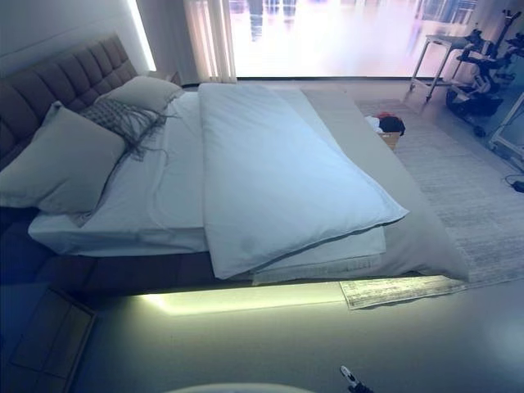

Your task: Make the bed neatly

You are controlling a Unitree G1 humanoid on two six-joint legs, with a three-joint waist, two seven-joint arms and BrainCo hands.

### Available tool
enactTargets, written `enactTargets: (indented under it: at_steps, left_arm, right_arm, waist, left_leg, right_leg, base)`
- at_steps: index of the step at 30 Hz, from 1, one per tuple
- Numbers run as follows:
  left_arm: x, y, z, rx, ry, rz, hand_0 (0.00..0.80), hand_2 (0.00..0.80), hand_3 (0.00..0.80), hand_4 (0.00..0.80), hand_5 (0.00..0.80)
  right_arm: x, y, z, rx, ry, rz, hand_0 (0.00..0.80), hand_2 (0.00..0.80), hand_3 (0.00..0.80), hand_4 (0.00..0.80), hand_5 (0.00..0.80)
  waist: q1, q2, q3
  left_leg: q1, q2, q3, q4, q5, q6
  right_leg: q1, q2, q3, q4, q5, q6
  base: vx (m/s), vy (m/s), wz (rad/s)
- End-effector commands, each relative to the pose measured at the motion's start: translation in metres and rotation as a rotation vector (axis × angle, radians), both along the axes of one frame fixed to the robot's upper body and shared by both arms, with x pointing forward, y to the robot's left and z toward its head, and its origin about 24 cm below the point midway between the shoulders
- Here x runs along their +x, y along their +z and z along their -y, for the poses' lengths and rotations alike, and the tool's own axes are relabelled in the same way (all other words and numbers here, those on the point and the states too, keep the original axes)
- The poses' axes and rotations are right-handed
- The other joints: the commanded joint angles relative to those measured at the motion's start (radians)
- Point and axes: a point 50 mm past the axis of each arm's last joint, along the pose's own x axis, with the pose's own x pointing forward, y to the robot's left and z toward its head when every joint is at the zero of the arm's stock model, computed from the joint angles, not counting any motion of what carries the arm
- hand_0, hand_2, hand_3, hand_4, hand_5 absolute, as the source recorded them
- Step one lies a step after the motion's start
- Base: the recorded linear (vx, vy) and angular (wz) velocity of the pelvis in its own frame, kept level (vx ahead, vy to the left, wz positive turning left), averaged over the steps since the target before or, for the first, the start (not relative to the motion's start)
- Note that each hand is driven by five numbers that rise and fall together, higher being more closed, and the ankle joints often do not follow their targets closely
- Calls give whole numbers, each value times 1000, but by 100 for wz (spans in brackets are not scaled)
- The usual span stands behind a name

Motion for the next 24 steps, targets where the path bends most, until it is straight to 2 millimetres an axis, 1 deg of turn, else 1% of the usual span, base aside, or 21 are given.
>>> enactTargets:
  at_steps: [1, 4, 5, 6, 7, 8, 9, 10, 11, 12, 13, 14, 15, 16, 17, 18, 19, 20, 22, 23, 24]
  left_arm:
    - [19, 1, -2, 33, -40, -4, 0, 0, 0, 0, 0]
    - [21, 1, -3, 45, -20, -5, 0, 0, 0, 0, 0]
    - [22, 1, -3, 43, -8, -2, 0, 0, 0, 0, 0]
    - [22, 1, -2, 38, 5, 5, 0, 0, 0, 0, 0]
    - [20, 1, 0, 30, 17, 13, 0, 0, 0, 0, 0]
    - [20, 0, 2, 21, 24, 18, 0, 0, 0, 0, 0]
    - [19, 0, 4, 14, 29, 19, 0, 0, 0, 0, 0]
    - [17, -1, 7, 4, 38, 17, 0, 0, 0, 0, 0]
    - [15, -2, 9, 2, 43, 11, 0, 0, 0, 0, 0]
    - [12, -2, 9, 5, 48, 2, 0, 0, 0, 0, 0]
    - [5, -2, 9, 9, 54, -14, 0, 0, 0, 0, 0]
    - [0, -2, 8, 12, 54, -31, 0, 0, 0, 0, 0]
    - [-2, -2, 8, 14, 53, -39, 0, 0, 0, 0, 0]
    - [-10, -3, 7, 17, 52, -62, 0, 0, 0, 0, 0]
    - [-15, -3, 8, 18, 54, -72, 0, 0, 0, 0, 0]
    - [-19, -3, 8, 18, 58, -79, 0, 0, 0, 0, 0]
    - [-23, -3, 9, 20, 62, -84, 0, 0, 0, 0, 0]
    - [-24, -3, 8, 24, 62, -86, 0, 0, 0, 0, 0]
    - [-23, -3, 7, 36, 61, -99, 0, 0, 0, 0, 0]
    - [-23, -3, 5, 45, 62, -102, 0, 0, 0, 0, 0]
    - [-22, -2, 1, 52, 62, -93, 0, 0, 0, 0, 0]
  right_arm:
    - [32, 4, 5, -51, -12, 71, 0, 0, 0, 0, 0]
    - [35, 5, 6, -49, 5, 72, 0, 0, 0, 0, 0]
    - [37, 6, 7, -49, 12, 73, 0, 0, 0, 0, 0]
    - [38, 6, 8, -53, 21, 72, 0, 0, 0, 0, 0]
    - [38, 7, 10, -56, 37, 67, 0, 0, 0, 0, 0]
    - [38, 7, 12, -64, 57, 57, 0, 0, 0, 0, 0]
    - [37, 7, 13, -68, 73, 48, 0, 0, 0, 0, 0]
    - [37, 8, 14, -75, 80, 46, 0, 0, 0, 0, 0]
    - [38, 8, 15, -74, 82, 48, 0, 0, 0, 0, 0]
    - [38, 8, 16, -73, 86, 51, 0, 0, 0, 0, 0]
    - [41, 9, 18, -67, 88, 57, 0, 0, 0, 0, 0]
    - [42, 10, 19, -61, 84, 61, 0, 0, 0, 0, 0]
    - [42, 10, 20, -57, 80, 62, 0, 0, 0, 0, 0]
    - [42, 10, 20, -41, 64, 68, 0, 0, 0, 0, 0]
    - [42, 10, 21, -38, 55, 70, 0, 0, 0, 0, 0]
    - [39, 10, 21, -37, 49, 68, 0, 0, 0, 0, 0]
    - [35, 9, 21, -34, 49, 60, 0, 0, 0, 0, 0]
    - [33, 9, 20, -32, 48, 54, 0, 0, 0, 0, 0]
    - [32, 8, 18, -35, 28, 46, 0, 0, 0, 0, 0]
    - [32, 7, 16, -24, 7, 49, 0, 0, 0, 0, 0]
    - [32, 7, 14, -12, -6, 50, 0, 0, 0, 0, 0]
  waist:
    - [-8, 0, 25]
    - [-8, -15, 43]
    - [-2, -24, 55]
    - [4, -31, 69]
    - [13, -32, 89]
    - [17, -26, 104]
    - [22, -19, 115]
    - [34, -5, 128]
    - [45, 7, 135]
    - [55, 14, 141]
    - [66, 22, 140]
    - [75, 25, 138]
    - [80, 23, 139]
    - [97, 23, 131]
    - [102, 21, 128]
    - [104, 22, 123]
    - [106, 25, 113]
    - [108, 24, 106]
    - [111, 19, 93]
    - [113, 18, 88]
    - [113, 17, 85]
  left_leg:
    - [8, -13, 42, 64, -80, 27]
    - [-46, 2, 44, 212, -98, 17]
    - [-113, 15, 46, 326, -50, 2]
    - [-185, 29, 37, 436, 15, -15]
    - [-292, 41, 11, 578, 106, -41]
    - [-351, 40, -4, 625, 143, -53]
    - [-372, 33, -9, 612, 153, -58]
    - [-388, 15, -13, 536, 168, -60]
    - [-392, 8, -21, 457, 180, -60]
    - [-380, 8, -31, 376, 191, -59]
    - [-356, 17, -48, 251, 194, -51]
    - [-342, 22, -56, 166, 190, -46]
    - [-330, 21, -56, 124, 193, -45]
    - [-329, 22, -81, 29, 190, -47]
    - [-331, 24, -86, 16, 189, -48]
    - [-336, 35, -82, 13, 193, -50]
    - [-343, 52, -63, 8, 196, -55]
    - [-346, 60, -49, 6, 191, -55]
    - [-339, 60, -22, 12, 149, -44]
    - [-333, 58, -19, 34, 150, -41]
    - [-340, 50, -29, 82, 146, -39]
  right_leg:
    - [-36, -4, 35, 59, -21, 39]
    - [-52, -12, 30, 102, -37, 16]
    - [-48, -14, 24, 108, -41, 0]
    - [-42, -13, 22, 111, -42, -15]
    - [-37, -5, 29, 120, -43, -34]
    - [-34, 2, 37, 129, -46, -41]
    - [-27, 7, 43, 135, -52, -40]
    - [-10, 12, 54, 137, -63, -32]
    - [6, 20, 67, 137, -73, -25]
    - [21, 25, 80, 134, -82, -19]
    - [41, 32, 102, 124, -92, -12]
    - [61, 36, 117, 113, -99, -8]
    - [74, 35, 122, 108, -103, -5]
    - [114, 39, 152, 92, -121, -2]
    - [135, 39, 163, 87, -136, -1]
    - [154, 39, 171, 88, -160, 1]
    - [174, 32, 172, 95, -186, 8]
    - [187, 20, 170, 98, -203, 15]
    - [201, -16, 155, 113, -218, 35]
    - [206, -34, 145, 126, -224, 47]
    - [210, -48, 143, 139, -227, 54]
  base:
    - [-1, -83, -3]
    - [-10, -95, -2]
    - [-12, -114, 3]
    - [-15, -134, 3]
    - [25, -89, -2]
    - [66, -14, -9]
    - [154, 105, -22]
    - [213, 149, -23]
    - [266, 159, -20]
    - [322, 145, -8]
    - [354, 134, -16]
    - [320, 109, -26]
    - [386, 122, -37]
    - [383, 137, -24]
    - [466, 199, -10]
    - [440, 243, -15]
    - [442, 271, -32]
    - [447, 299, -35]
    - [409, 287, -21]
    - [419, 283, -23]
    - [468, 314, -27]
